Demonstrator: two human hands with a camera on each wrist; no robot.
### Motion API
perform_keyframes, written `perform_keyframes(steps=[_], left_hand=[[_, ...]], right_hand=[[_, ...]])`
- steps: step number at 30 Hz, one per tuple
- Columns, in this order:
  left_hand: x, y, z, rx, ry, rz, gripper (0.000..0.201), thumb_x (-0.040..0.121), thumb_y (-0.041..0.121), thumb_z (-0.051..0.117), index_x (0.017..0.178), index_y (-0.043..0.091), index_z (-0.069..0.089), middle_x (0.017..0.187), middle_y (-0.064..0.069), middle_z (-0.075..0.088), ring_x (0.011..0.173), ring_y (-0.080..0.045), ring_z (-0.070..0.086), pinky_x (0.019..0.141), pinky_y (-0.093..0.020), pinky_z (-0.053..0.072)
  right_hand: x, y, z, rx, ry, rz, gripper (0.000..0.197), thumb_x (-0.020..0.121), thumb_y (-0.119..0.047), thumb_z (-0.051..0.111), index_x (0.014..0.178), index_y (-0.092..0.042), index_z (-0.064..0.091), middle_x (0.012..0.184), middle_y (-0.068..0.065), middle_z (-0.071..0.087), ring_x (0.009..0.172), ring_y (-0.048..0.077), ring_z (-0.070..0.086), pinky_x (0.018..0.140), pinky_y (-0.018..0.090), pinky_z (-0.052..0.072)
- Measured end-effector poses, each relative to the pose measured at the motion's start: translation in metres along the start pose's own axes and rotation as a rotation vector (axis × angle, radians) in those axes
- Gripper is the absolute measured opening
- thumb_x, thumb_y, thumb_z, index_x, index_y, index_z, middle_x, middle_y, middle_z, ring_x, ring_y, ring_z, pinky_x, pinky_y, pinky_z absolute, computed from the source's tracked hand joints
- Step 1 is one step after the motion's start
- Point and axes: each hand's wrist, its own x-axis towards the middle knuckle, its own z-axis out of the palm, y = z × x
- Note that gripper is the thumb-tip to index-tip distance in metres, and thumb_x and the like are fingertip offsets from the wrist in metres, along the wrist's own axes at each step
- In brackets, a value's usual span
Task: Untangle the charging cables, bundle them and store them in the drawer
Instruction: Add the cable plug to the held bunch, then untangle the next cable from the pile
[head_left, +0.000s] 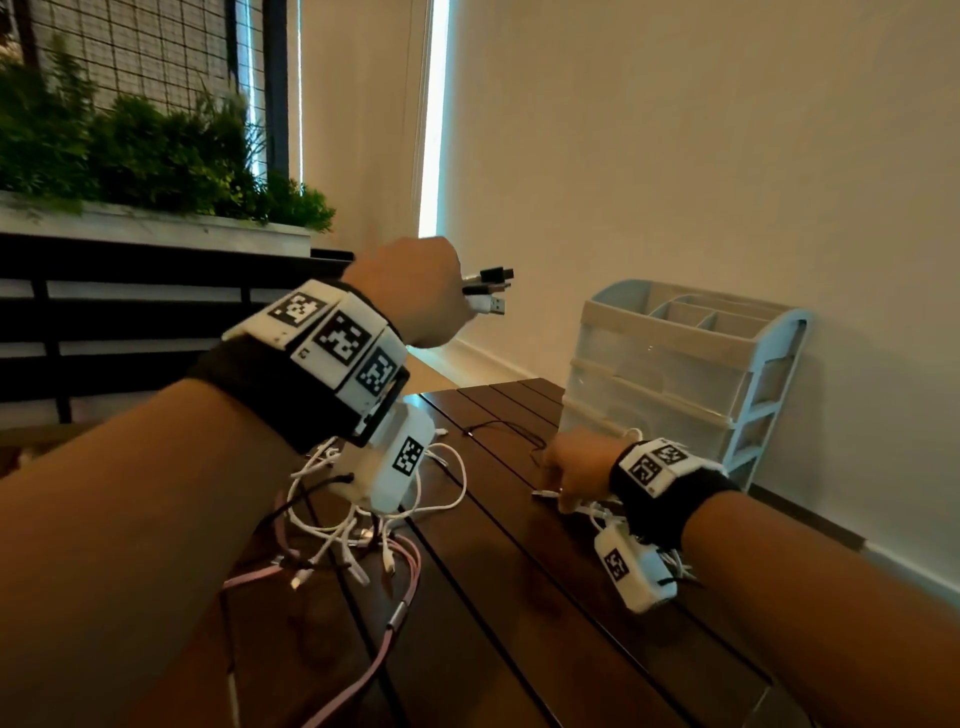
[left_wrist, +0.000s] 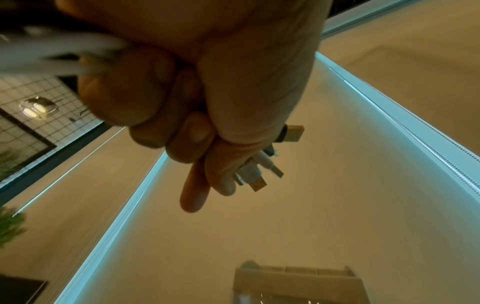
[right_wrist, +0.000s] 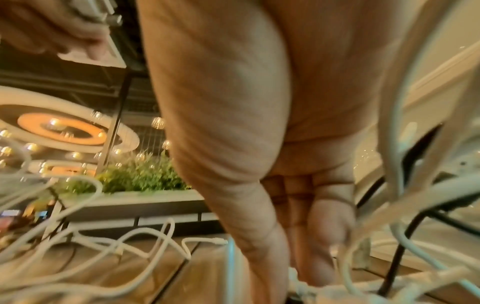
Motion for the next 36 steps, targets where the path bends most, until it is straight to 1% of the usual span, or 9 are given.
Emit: perform_keyframes(steps=[3, 9, 11, 14, 17, 20, 27, 31, 36], left_hand=[[0.000, 0.003, 0.015, 0.018, -0.049, -0.003, 0.030, 0.091, 0.042, 0.059, 0.086, 0.012, 0.055, 0.073, -0.003, 0.055, 0.073, -0.023, 0.055, 0.069, -0.035, 0.048], [-0.003, 0.001, 0.027, -0.165, -0.082, -0.022, 0.029, 0.091, 0.035, 0.059, 0.089, 0.008, 0.067, 0.083, -0.008, 0.067, 0.081, -0.025, 0.064, 0.073, -0.035, 0.052], [-0.003, 0.001, 0.030, -0.262, -0.083, -0.025, 0.030, 0.091, 0.036, 0.060, 0.085, 0.008, 0.069, 0.076, -0.005, 0.066, 0.073, -0.022, 0.061, 0.068, -0.032, 0.049], [-0.003, -0.002, 0.037, -0.472, -0.107, -0.068, 0.033, 0.091, 0.036, 0.061, 0.078, 0.009, 0.074, 0.065, -0.002, 0.059, 0.062, -0.020, 0.053, 0.061, -0.028, 0.044], [-0.004, -0.002, 0.046, -0.688, -0.140, -0.114, 0.037, 0.092, 0.040, 0.060, 0.075, 0.010, 0.075, 0.062, -0.001, 0.049, 0.059, -0.021, 0.042, 0.055, -0.027, 0.037], [-0.001, 0.004, 0.062, -0.904, -0.152, -0.199, 0.033, 0.089, 0.038, 0.063, 0.073, 0.012, 0.075, 0.061, 0.003, 0.041, 0.055, -0.017, 0.031, 0.048, -0.026, 0.025], [0.004, 0.024, 0.101, -1.187, -0.259, -0.265, 0.032, 0.083, 0.044, 0.070, 0.091, 0.013, 0.073, 0.054, 0.004, 0.033, 0.045, -0.011, 0.026, 0.041, -0.021, 0.023], [0.004, 0.037, 0.116, -1.308, -0.241, -0.251, 0.037, 0.076, 0.048, 0.076, 0.078, 0.015, 0.060, 0.051, 0.002, 0.032, 0.046, -0.012, 0.023, 0.047, -0.025, 0.021], [0.006, 0.046, 0.121, -1.420, -0.184, -0.260, 0.028, 0.079, 0.035, 0.077, 0.077, 0.014, 0.058, 0.051, 0.002, 0.036, 0.042, -0.011, 0.025, 0.045, -0.024, 0.020]], right_hand=[[0.018, -0.005, 0.012, -0.174, -0.033, -0.013, 0.016, 0.085, -0.023, 0.068, 0.096, -0.013, 0.063, 0.100, 0.008, 0.060, 0.089, 0.023, 0.057, 0.074, 0.032, 0.049], [0.027, -0.005, 0.020, -0.137, -0.004, 0.038, 0.021, 0.092, -0.022, 0.057, 0.098, -0.002, 0.064, 0.092, 0.008, 0.058, 0.089, 0.027, 0.057, 0.081, 0.034, 0.050], [0.019, -0.006, 0.011, -0.022, 0.057, 0.055, 0.020, 0.093, -0.020, 0.056, 0.096, -0.003, 0.064, 0.088, 0.008, 0.057, 0.085, 0.025, 0.055, 0.073, 0.032, 0.044], [0.005, 0.005, -0.016, 0.271, 0.268, 0.057, 0.018, 0.095, -0.016, 0.052, 0.101, -0.003, 0.064, 0.095, 0.010, 0.066, 0.088, 0.025, 0.063, 0.078, 0.036, 0.049], [-0.013, 0.020, -0.042, 0.741, 0.490, 0.016, 0.006, 0.094, -0.006, 0.055, 0.089, -0.006, 0.059, 0.078, 0.010, 0.068, 0.063, 0.017, 0.061, 0.070, 0.039, 0.054], [-0.034, 0.024, -0.058, 1.149, 0.505, -0.045, 0.013, 0.090, 0.011, 0.053, 0.100, 0.003, 0.054, 0.079, 0.014, 0.064, 0.057, 0.015, 0.059, 0.052, 0.023, 0.050], [-0.052, 0.016, -0.056, 1.214, 0.616, -0.125, 0.008, 0.093, -0.009, 0.058, 0.086, -0.006, 0.056, 0.083, 0.018, 0.070, 0.058, 0.015, 0.058, 0.047, 0.021, 0.045], [-0.050, 0.011, -0.048, 1.222, 0.664, -0.155, 0.009, 0.092, -0.013, 0.061, 0.087, -0.008, 0.056, 0.079, 0.017, 0.070, 0.059, 0.016, 0.058, 0.047, 0.023, 0.043], [-0.045, 0.008, -0.043, 1.263, 0.699, -0.108, 0.020, 0.090, -0.011, 0.064, 0.083, -0.013, 0.045, 0.085, 0.030, 0.067, 0.053, 0.017, 0.056, 0.043, 0.026, 0.039]])
